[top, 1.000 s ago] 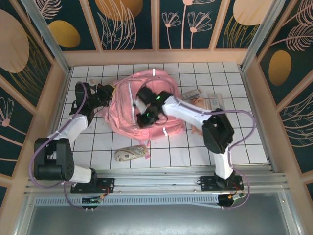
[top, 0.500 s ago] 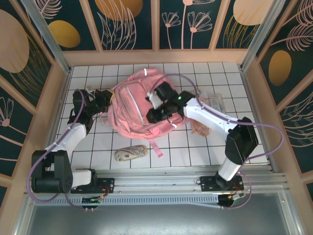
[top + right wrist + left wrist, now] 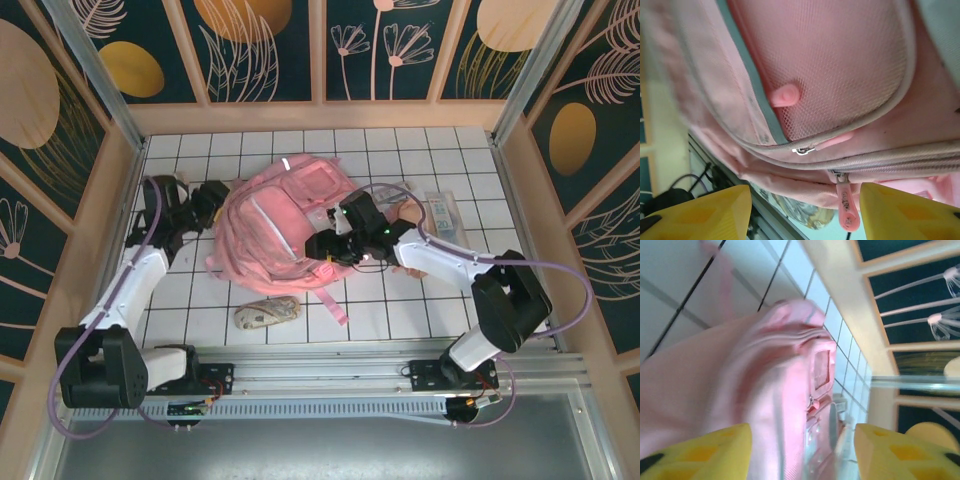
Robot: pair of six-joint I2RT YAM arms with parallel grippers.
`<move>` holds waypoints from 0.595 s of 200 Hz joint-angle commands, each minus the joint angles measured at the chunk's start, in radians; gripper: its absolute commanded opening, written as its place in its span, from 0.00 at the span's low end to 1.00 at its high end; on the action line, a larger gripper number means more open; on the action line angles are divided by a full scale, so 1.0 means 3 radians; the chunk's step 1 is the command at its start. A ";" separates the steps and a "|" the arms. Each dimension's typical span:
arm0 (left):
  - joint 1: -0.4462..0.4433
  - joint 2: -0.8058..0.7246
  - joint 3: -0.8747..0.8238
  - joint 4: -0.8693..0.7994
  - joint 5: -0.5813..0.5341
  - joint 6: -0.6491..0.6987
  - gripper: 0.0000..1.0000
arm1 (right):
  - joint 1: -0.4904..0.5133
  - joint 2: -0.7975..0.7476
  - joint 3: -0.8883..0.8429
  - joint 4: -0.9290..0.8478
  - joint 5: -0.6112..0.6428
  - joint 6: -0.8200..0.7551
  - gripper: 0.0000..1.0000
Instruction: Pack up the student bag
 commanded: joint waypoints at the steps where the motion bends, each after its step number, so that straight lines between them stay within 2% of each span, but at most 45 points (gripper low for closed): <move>1: -0.0037 -0.0177 0.0246 -0.0842 -0.0320 0.0865 0.63 | -0.0065 0.0214 0.0073 0.0039 -0.0027 0.0410 0.59; 39: -0.0344 -0.0447 0.0229 -0.1268 -0.0391 0.1201 0.66 | -0.0177 0.0248 0.0246 -0.0373 0.0162 0.0504 0.58; 51: -0.0469 -0.0517 0.0144 -0.1323 -0.0317 0.1232 0.71 | -0.0195 0.0278 0.0290 -0.0497 0.0224 0.0530 0.58; 68: -0.0628 -0.0583 -0.0003 -0.1353 -0.0165 0.1260 0.81 | -0.0241 0.0471 0.0418 -0.0678 0.0225 0.0578 0.59; 71: -0.0649 -0.0594 -0.0025 -0.1359 -0.0152 0.1253 0.88 | -0.0249 0.0516 0.0457 -0.0729 0.0212 0.0582 0.59; 73: -0.0662 -0.0603 -0.0038 -0.1358 -0.0140 0.1251 0.95 | -0.0249 0.0542 0.0484 -0.0764 0.0205 0.0584 0.60; 76: -0.0678 -0.0616 -0.0057 -0.1358 -0.0120 0.1240 0.98 | -0.0249 0.0576 0.0525 -0.0819 0.0206 0.0589 0.60; 119: -0.0719 -0.0818 -0.0277 -0.0987 0.0172 0.1017 0.99 | -0.0279 0.0727 0.0589 -0.0825 0.0351 0.0738 0.62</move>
